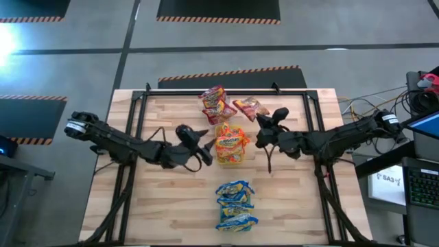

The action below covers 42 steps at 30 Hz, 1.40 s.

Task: Sort Maruchan noodles
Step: Put the red noodle pack into the transparent bin

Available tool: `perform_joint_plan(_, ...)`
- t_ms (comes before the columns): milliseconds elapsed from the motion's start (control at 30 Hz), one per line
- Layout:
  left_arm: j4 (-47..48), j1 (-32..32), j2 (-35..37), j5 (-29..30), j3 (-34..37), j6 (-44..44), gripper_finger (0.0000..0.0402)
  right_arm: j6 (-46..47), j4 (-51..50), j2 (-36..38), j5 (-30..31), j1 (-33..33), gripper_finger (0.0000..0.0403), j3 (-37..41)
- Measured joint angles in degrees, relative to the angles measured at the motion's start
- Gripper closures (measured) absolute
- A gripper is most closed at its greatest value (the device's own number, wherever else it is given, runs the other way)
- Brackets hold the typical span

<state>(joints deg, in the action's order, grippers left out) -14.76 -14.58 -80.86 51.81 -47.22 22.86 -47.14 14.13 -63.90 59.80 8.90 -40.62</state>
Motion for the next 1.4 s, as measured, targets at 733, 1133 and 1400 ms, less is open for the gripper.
perform_joint_plan(733,-47.33,16.54,-10.34,-21.26,2.46,13.61,0.0184,-25.67,9.35,-0.04,-8.12,-8.5,0.0394,-0.02)
perform_joint_plan(1133,-52.21,20.14,-14.85,-29.92,2.1,24.77,0.0184,-36.96,11.38,-0.07,-18.57,-9.43,0.0394,-0.02)
perform_joint_plan(1400,-53.12,20.12,-15.6,-29.87,1.99,29.32,0.0184,-45.26,14.25,-0.97,-21.13,-9.43,0.0394,-0.02)
